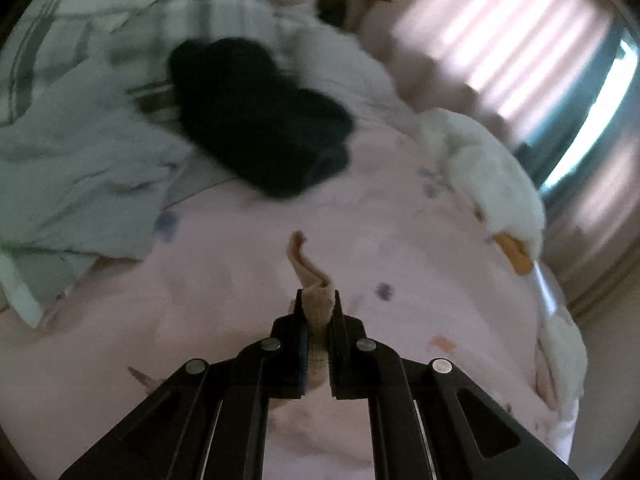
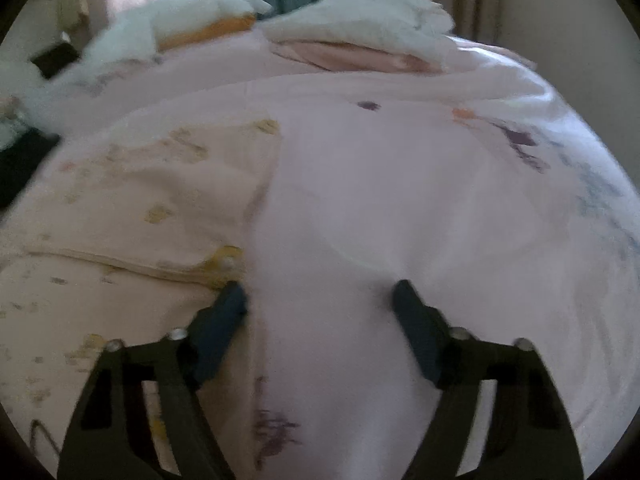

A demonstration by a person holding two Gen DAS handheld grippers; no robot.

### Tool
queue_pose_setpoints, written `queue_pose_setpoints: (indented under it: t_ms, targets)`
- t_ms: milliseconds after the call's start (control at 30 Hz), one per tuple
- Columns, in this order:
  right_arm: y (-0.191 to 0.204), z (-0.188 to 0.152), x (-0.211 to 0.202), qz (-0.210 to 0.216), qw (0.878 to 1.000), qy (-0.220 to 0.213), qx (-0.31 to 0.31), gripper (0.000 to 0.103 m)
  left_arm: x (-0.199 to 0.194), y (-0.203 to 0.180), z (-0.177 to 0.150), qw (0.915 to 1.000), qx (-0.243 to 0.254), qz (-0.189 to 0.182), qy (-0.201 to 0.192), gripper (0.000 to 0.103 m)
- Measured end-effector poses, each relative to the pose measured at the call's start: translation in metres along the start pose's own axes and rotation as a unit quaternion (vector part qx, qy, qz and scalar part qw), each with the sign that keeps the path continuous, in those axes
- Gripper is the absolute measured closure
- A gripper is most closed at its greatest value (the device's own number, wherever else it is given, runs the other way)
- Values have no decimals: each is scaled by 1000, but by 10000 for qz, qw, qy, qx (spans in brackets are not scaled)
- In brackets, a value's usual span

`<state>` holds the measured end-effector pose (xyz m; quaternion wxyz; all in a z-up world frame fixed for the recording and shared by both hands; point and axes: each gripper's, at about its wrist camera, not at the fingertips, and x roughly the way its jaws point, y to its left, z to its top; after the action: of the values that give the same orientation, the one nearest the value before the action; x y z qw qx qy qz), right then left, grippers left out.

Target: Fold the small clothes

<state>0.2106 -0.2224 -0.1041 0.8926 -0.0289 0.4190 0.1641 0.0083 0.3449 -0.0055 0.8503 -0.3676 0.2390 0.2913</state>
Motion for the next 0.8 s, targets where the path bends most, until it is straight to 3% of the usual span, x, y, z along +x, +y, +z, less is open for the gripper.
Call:
queue_pose_setpoints:
  t_ms: [33,133,200,267,367,533,633,800]
  targets:
    - [1,2,-4,240,9997,-78,-10,43,-6,-11,-2,9999,128,21,-59,97]
    - [23,7,-5,632,9962,-112,-584,40,-12,-42,-5,9996,252,-150,-9,97]
    - [40,6,6,505,9936,171,-999,34,-20,-65,-9,9984,390,-399,2,97]
    - [52,4,12,375,9911,212,-1263,36,-30,-87,-14,9968,597,-518,-93,97]
    - [46,4,11,581,9920,195,-1105,41,-34,-127,-26,9915,995,-834,13,97]
    - [16,9,16,1157,9925,202,-332,73,-24,-181,-66,9849,1219,-1229,55,97]
    - [8,8,18,1397,9900,198,-48,75,-6,-207,-92,9846,1330,-1126,121,97]
    - [19,6,18,1325,9908,226,-158,74,17,-239,-141,9815,1301,-1335,438,97]
